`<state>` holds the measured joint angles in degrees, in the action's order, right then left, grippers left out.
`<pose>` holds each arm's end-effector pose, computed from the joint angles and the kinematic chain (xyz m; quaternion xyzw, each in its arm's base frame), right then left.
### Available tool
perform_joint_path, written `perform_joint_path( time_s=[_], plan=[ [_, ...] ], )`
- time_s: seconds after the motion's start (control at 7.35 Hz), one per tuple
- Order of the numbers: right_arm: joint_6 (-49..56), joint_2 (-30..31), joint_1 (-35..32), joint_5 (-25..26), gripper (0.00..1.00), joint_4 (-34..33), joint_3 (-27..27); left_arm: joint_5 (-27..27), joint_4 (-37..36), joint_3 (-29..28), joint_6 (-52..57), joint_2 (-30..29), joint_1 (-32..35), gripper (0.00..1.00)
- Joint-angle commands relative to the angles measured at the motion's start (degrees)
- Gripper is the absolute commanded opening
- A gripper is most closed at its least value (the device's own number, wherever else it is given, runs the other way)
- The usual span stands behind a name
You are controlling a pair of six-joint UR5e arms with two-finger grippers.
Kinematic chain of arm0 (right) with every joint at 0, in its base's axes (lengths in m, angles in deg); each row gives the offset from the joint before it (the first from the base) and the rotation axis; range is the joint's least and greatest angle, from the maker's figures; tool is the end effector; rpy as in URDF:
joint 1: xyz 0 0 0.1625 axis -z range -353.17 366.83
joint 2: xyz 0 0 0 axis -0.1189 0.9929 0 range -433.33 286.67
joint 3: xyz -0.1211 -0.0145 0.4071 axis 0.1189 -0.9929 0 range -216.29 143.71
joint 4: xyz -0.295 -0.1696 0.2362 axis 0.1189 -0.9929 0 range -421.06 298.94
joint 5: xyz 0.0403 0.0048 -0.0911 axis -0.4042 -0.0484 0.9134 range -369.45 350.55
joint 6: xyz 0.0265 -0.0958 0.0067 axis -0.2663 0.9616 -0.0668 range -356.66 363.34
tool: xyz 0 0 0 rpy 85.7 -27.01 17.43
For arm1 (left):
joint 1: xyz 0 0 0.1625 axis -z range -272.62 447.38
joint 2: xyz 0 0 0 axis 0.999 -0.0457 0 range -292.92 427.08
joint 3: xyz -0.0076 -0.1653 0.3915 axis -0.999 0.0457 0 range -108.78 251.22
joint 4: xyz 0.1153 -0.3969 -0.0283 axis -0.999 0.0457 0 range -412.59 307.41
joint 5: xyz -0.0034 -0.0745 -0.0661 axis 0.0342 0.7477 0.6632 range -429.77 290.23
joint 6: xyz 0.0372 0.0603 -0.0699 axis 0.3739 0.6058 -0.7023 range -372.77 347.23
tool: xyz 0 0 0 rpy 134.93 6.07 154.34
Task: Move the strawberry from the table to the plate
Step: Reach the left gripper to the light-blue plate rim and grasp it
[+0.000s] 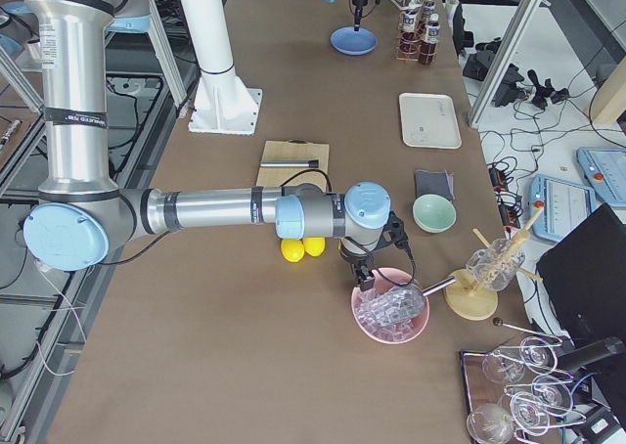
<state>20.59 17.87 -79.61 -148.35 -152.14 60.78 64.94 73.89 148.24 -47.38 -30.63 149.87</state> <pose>0.0280 -0.4888 0.6042 0.0871 -0.4060 -0.1813 0.8915 0.2070 -0.5344 0.6285 0.0242 0.4422 0.0470 0.8954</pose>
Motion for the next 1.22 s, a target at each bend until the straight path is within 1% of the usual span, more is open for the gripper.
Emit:
perform_joint_path(
  time_s=[0.0,0.14,0.27,0.41,0.54,0.68,0.82,0.95,1.09],
  plan=[
    [-14.79,-4.33,4.32,-0.50,1.00,0.98,0.84,3.95,-0.18,2.68,-2.46,-0.11,0.17,0.00],
    [-18.71,-6.54,7.31,-0.41,1.00,1.60,0.67,6.59,-0.01,5.66,-8.14,-0.19,0.17,0.00],
    [-24.49,-8.39,10.47,-0.41,1.00,2.91,0.58,6.97,-0.27,9.51,-15.85,-1.15,0.09,0.00],
    [-31.16,-10.06,13.98,-0.15,1.00,6.58,0.32,7.23,-0.27,11.82,-23.76,-3.86,-0.17,0.00],
    [-36.53,-10.95,18.02,1.86,1.00,10.27,-0.12,6.45,-0.27,14.10,-29.23,-5.10,-4.44,0.00],
    [-41.72,-11.39,21.72,4.83,1.00,13.26,-0.30,5.05,-0.36,14.73,-35.38,-8.68,-7.27,0.00],
    [-46.73,-12.61,25.50,6.78,1.00,15.73,-1.08,1.21,-0.36,14.83,-40.75,-11.76,-11.39,0.00],
    [-50.61,-14.45,28.67,9.23,1.00,16.45,-2.05,-2.14,-0.36,14.74,-43.50,-14.06,-14.82,0.00],
    [-51.26,-16.38,29.92,10.74,1.00,16.46,-3.97,-5.30,-0.45,14.65,-46.22,-15.56,-17.99,0.00]
  ],
)
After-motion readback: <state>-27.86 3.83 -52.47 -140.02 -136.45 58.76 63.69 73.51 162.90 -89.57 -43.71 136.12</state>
